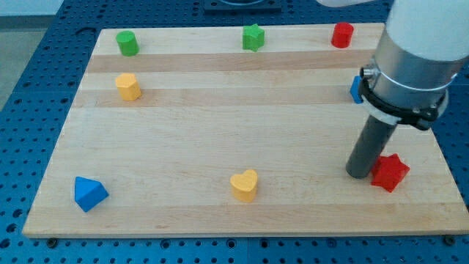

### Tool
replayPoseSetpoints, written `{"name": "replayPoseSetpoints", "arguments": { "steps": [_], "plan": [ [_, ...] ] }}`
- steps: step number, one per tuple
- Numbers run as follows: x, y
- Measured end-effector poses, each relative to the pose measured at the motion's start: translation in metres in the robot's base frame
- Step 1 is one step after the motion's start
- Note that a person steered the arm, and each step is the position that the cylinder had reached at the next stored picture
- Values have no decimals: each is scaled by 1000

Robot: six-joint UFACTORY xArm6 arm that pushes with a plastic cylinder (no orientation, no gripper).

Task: Move the green circle slightly right and up a bit

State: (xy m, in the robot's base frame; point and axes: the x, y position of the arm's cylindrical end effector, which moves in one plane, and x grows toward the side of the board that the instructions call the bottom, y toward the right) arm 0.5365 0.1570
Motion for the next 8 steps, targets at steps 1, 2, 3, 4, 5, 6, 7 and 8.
{"name": "replayPoseSetpoints", "arguments": {
  "steps": [1, 2, 3, 4, 5, 6, 7, 8],
  "plan": [
    [-35, -38],
    [-95, -84],
    [-141, -141],
    [-169, -210],
    [-192, -277],
    [-209, -313],
    [-222, -355],
    [-231, -426]
  ]
}}
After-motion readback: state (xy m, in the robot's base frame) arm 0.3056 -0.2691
